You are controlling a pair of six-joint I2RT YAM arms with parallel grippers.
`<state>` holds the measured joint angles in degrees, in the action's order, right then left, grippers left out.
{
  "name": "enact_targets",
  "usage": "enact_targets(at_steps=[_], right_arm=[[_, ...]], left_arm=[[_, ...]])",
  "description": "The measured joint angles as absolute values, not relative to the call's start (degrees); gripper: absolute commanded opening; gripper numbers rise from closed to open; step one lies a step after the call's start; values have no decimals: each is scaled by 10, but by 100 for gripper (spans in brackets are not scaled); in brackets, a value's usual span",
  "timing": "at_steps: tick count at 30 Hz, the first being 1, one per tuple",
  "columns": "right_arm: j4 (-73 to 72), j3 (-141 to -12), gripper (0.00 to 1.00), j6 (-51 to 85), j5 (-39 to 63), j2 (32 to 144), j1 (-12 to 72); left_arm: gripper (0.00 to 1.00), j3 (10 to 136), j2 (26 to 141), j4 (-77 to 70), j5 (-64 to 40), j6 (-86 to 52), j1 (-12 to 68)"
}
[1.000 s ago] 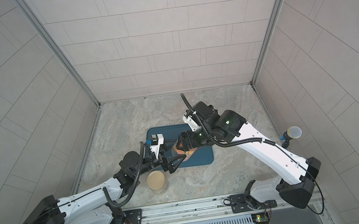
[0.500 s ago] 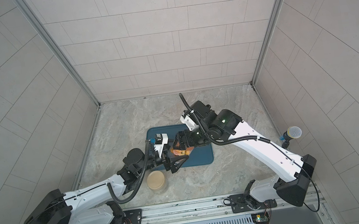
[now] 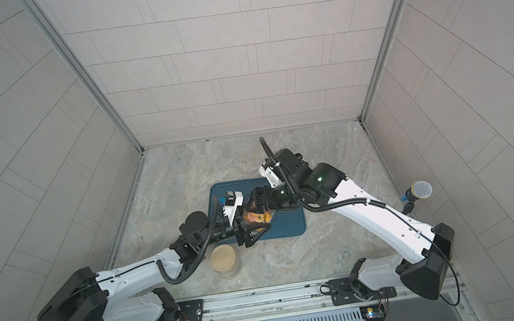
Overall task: Pour the cookies out of the jar
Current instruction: Pick up the jar from the center of the board, then unscrew the lid from the jar.
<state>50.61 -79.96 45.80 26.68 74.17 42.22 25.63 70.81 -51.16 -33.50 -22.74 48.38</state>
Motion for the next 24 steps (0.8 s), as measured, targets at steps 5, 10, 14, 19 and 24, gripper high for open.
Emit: enact_targets(at_steps=[5, 10, 14, 19, 24], right_arm=[[491, -799, 100, 459, 256, 742, 423], [474, -825, 100, 457, 234, 741, 435], [439, -816, 100, 469, 215, 732, 442], [395, -785, 100, 496, 174, 720, 451], [355, -774, 100, 525, 147, 730, 456]], left_arm=[[0, 256, 699, -507, -301, -235, 486], [0, 250, 618, -427, -216, -215, 490], [0, 234, 561, -378, -175, -203, 489], [0, 205, 532, -348, -158, -200, 489], [0, 199, 525, -333, -147, -201, 489]])
